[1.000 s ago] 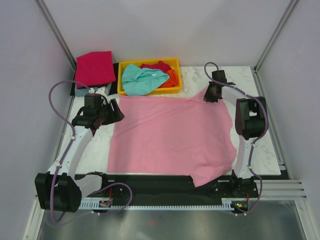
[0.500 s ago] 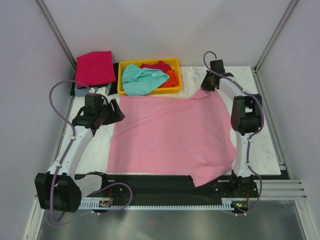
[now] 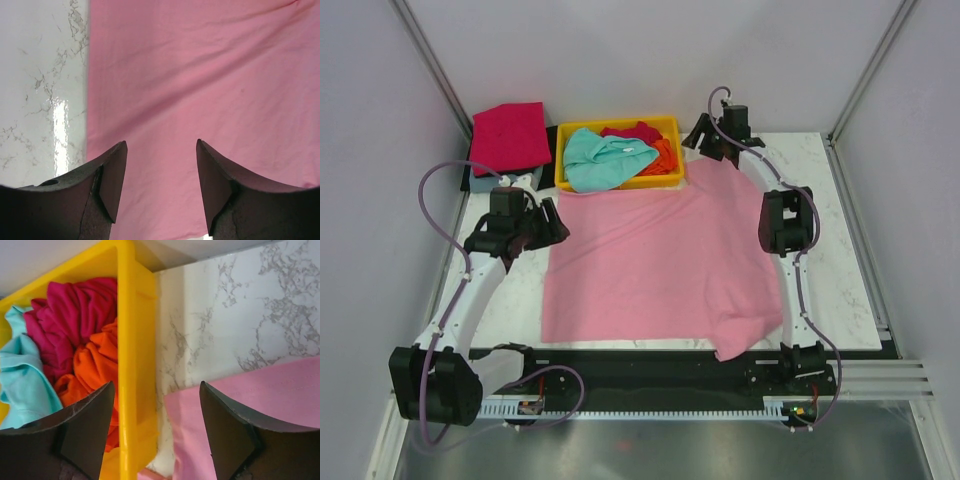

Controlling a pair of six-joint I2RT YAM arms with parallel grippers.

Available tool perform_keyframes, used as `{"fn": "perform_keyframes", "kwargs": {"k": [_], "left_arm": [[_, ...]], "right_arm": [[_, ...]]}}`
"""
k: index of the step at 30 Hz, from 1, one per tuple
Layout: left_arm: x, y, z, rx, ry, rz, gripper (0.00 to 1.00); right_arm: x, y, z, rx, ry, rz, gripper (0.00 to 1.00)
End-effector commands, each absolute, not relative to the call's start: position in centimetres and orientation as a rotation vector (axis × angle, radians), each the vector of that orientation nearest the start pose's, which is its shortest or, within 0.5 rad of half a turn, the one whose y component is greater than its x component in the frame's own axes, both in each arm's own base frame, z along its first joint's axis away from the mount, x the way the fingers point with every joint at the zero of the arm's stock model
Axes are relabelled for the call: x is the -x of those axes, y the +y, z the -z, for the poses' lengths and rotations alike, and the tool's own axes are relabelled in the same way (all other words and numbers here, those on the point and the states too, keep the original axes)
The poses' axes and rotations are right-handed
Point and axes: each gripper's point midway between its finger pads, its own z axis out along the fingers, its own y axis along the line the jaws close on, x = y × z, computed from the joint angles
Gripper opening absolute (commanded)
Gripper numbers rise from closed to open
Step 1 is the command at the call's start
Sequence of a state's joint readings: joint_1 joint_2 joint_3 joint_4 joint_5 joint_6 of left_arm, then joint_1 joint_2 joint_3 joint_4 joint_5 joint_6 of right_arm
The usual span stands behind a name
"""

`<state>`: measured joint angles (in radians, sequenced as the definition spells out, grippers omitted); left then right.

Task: Fold and stack the t-shirts
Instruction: Flatten the tshirt out

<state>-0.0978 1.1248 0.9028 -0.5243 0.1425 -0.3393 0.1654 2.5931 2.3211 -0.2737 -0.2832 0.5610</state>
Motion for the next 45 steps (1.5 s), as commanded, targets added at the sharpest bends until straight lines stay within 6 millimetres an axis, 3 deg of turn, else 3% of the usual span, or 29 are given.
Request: {"fn": "perform_keyframes", "kwargs": {"k": [1, 2, 3, 6, 8, 9, 10, 11, 12, 13, 14, 15, 16, 17, 18, 19, 20, 22, 23, 25, 26, 28, 29, 32, 35, 37, 38, 41, 45], "left_arm": [[-31.3, -7.2, -17.8, 0.135, 2.272, 0.393, 0.64], [-31.3, -7.2, -17.8, 0.135, 2.272, 0.393, 0.64], [-31.3, -7.2, -17.8, 0.136, 2.270, 0.391, 0.64], [-31.4, -7.1, -17.8, 0.139, 2.271, 0.379, 0.64], [-31.4, -7.0, -17.5, 0.139, 2.277, 0.373, 0.65], [-31.3, -7.1, -17.4, 0.138, 2.282, 0.375, 0.65], [-31.1, -7.4, -17.1, 0.131, 2.296, 0.375, 0.65], [-31.0, -7.4, -16.9, 0.132, 2.306, 0.361, 0.65], [-30.9, -7.7, -16.8, 0.127, 2.312, 0.357, 0.65], [-30.5, -8.7, -16.6, 0.094, 2.324, 0.363, 0.65], [-30.2, -8.8, -16.4, 0.088, 2.340, 0.337, 0.65], [-29.9, -9.3, -16.2, 0.069, 2.355, 0.335, 0.65], [-29.3, -10.2, -16.1, 0.045, 2.366, 0.347, 0.65], [-28.9, -10.3, -15.6, 0.045, 2.381, 0.344, 0.65], [-28.6, -10.5, -15.4, 0.041, 2.389, 0.352, 0.65], [-28.2, -10.6, -15.6, 0.039, 2.381, 0.364, 0.65], [-27.8, -10.6, -15.3, 0.035, 2.388, 0.370, 0.65], [-27.3, -10.6, -15.9, 0.018, 2.371, 0.383, 0.66], [-26.9, -10.7, -15.9, 0.012, 2.370, 0.390, 0.66], [-26.6, -10.7, -16.1, 0.005, 2.362, 0.403, 0.66], [-26.2, -10.9, -16.2, -0.003, 2.356, 0.420, 0.66], [-25.9, -10.9, -16.1, -0.005, 2.354, 0.428, 0.66], [-25.8, -10.9, -16.1, -0.007, 2.349, 0.430, 0.66], [-25.6, -11.0, -15.9, -0.005, 2.356, 0.426, 0.66], [-25.1, -11.6, -14.7, -0.008, 2.404, 0.428, 0.66], [-24.7, -12.1, -13.3, -0.006, 2.469, 0.418, 0.66], [-24.4, -12.0, -12.5, 0.007, 2.506, 0.400, 0.65], [-23.2, -12.6, -10.7, 0.089, 2.597, 0.443, 0.65], [-22.6, -13.0, -8.2, 0.226, 2.651, 0.437, 0.64]], "right_arm": [[-66.6, 17.5, -15.6, -0.161, 2.010, -0.701, 0.78], [-66.5, 16.9, -16.4, -0.166, 2.001, -0.672, 0.78], [-65.8, 16.2, -15.5, -0.181, 2.025, -0.637, 0.79], [-63.5, 14.2, -20.3, -0.174, 1.966, -0.555, 0.81], [-62.0, 12.3, -21.0, -0.215, 1.980, -0.494, 0.81], [-60.5, 11.2, -19.0, -0.251, 2.036, -0.462, 0.81], [-59.0, 9.6, -21.4, -0.289, 2.008, -0.432, 0.81], [-56.6, 7.6, -18.3, -0.379, 2.099, -0.340, 0.81], [-54.6, 6.1, -20.7, -0.428, 2.068, -0.297, 0.81], [-52.8, 4.7, -20.4, -0.479, 2.083, -0.251, 0.81], [-49.2, 3.9, -16.6, -0.528, 2.182, -0.186, 0.81], [-46.9, 3.1, -18.8, -0.564, 2.132, -0.171, 0.81], [-44.8, 3.0, -18.0, -0.592, 2.153, -0.171, 0.81], [-40.8, 2.8, -13.8, -0.642, 2.263, -0.145, 0.81], [-38.8, 3.2, -13.1, -0.695, 2.278, -0.172, 0.80], [-36.7, 4.5, -14.0, -0.680, 2.265, -0.233, 0.79], [-33.5, 5.3, -11.0, -0.680, 2.347, -0.225, 0.80], [-30.2, 7.8, -10.7, -0.649, 2.365, -0.258, 0.79], [-27.5, 8.0, -8.6, -0.648, 2.434, -0.226, 0.80], [-24.8, 9.5, -8.4, -0.668, 2.424, -0.248, 0.80], [-22.6, 9.5, -6.8, -0.683, 2.466, -0.224, 0.80], [-20.5, 10.6, -6.9, -0.704, 2.454, -0.264, 0.80], [-19.0, 9.4, -6.1, -0.716, 2.467, -0.176, 0.80], [-18.2, 8.9, -6.2, -0.725, 2.417, -0.172, 0.79], [-19.9, 9.7, -7.1, -0.694, 2.380, -0.182, 0.78], [-20.7, 10.0, -5.9, -0.631, 2.442, -0.099, 0.77], [-21.7, 10.8, -6.2, -0.621, 2.441, -0.114, 0.76], [-22.9, 11.9, -4.2, -0.589, 2.506, -0.100, 0.76], [-24.6, 10.6, -1.7, -0.596, 2.558, -0.056, 0.76]]}}
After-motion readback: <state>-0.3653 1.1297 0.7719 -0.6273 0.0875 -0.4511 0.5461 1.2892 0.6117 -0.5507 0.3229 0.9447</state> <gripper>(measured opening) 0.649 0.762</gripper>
